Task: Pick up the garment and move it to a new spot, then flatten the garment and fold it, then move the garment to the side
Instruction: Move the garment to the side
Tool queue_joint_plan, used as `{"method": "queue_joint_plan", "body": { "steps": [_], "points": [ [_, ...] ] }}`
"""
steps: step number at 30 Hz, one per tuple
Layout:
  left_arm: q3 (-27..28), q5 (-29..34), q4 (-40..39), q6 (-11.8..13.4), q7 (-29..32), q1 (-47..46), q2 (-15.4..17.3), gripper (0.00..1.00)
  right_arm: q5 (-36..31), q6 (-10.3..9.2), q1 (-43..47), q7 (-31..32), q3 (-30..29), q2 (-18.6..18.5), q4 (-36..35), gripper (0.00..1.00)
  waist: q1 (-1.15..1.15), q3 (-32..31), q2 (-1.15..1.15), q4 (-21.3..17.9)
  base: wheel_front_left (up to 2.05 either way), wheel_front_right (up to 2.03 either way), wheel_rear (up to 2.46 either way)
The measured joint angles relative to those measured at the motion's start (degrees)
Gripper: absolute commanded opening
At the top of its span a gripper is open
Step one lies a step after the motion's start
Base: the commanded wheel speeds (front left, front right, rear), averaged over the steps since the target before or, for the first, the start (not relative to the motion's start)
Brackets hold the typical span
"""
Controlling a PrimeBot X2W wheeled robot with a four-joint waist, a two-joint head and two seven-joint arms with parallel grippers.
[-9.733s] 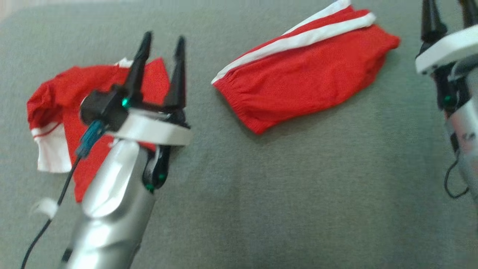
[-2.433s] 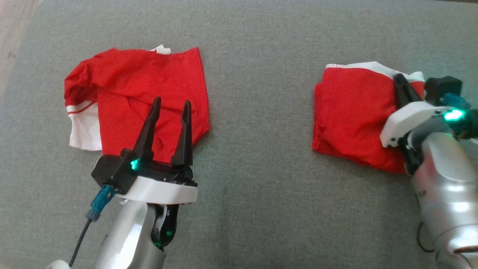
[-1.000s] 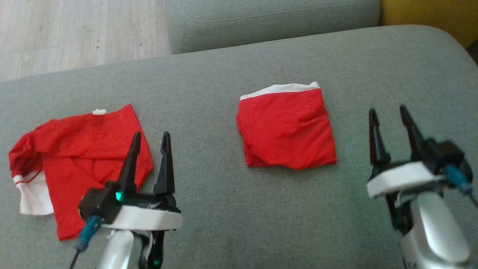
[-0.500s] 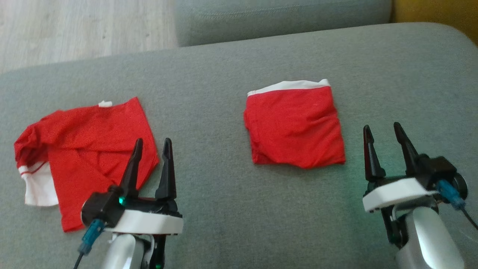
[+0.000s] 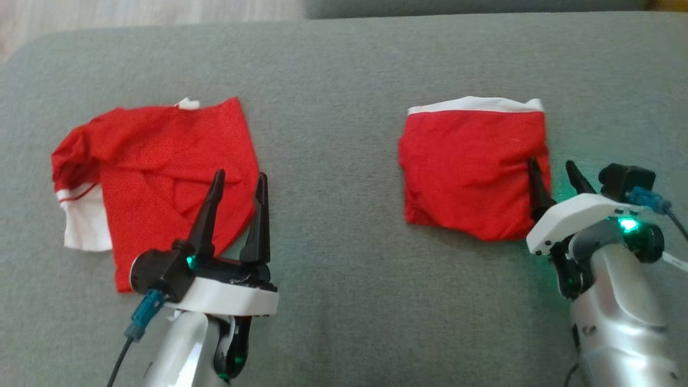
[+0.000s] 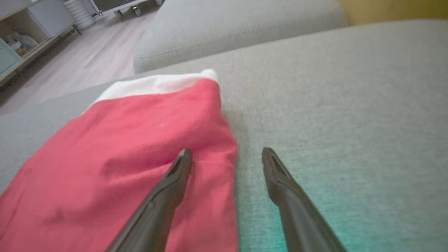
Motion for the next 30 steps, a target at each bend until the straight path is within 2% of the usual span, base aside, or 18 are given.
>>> {"method": "queue_joint_plan", "body": {
  "steps": [5,11,12,13,14,17,22,26,30],
  "points": [
    [-0.2,0.0,1.1,0.0,0.0,-0.3,0.0,1.0,4.1,0.0,-3.5,1.8,-0.2,0.0,6.4,1.0,0.0,1.4,0.0,2.0,0.0,0.0,0.0],
    [-0.2,0.0,1.2,0.0,0.0,-1.3,0.0,1.0,1.5,0.0,-6.6,1.2,2.0,-1.0,10.2,1.0,-0.01,1.9,0.0,2.6,0.0,0.0,0.0],
    [-0.2,0.0,1.2,0.0,0.0,-1.3,0.0,1.0,0.8,0.0,-6.8,0.7,2.4,-1.2,10.7,0.87,-0.01,1.9,0.0,2.6,0.0,0.0,0.0],
    [-0.2,0.0,1.2,0.1,0.0,-1.3,0.0,1.0,0.1,0.0,-7.0,-0.1,2.9,-1.4,11.2,0.3,-0.01,1.8,0.0,2.5,0.0,0.0,0.0],
    [-0.1,-0.2,1.2,0.1,0.0,-1.3,0.0,1.0,-0.6,0.0,-7.1,-1.0,3.3,-1.5,11.6,0.0,-0.01,1.7,0.0,2.4,0.0,0.0,0.0],
    [-0.1,-0.2,1.2,0.2,0.0,-1.3,0.0,1.0,-2.9,0.0,-7.1,-3.5,4.6,-1.7,12.5,0.0,-0.01,1.2,0.0,1.9,0.0,0.0,0.0],
    [0.0,-0.6,1.2,0.3,0.0,-1.2,0.0,1.0,-6.5,0.0,-7.2,-6.8,8.2,-4.2,12.4,0.0,-0.01,-0.5,0.0,0.8,0.0,0.0,0.0],
    [0.3,-0.6,1.1,0.3,0.0,-0.9,0.0,1.0,-8.0,0.01,-7.6,-7.2,13.8,-7.9,11.1,0.0,-0.02,-1.7,0.0,-0.4,0.0,0.0,0.0],
    [0.8,-0.6,0.8,0.3,0.0,-0.5,0.0,1.0,-7.0,0.0,-9.1,-6.3,18.8,-14.4,9.5,0.0,-0.02,-2.1,0.0,-1.6,0.0,0.0,0.0]
  ]
}}
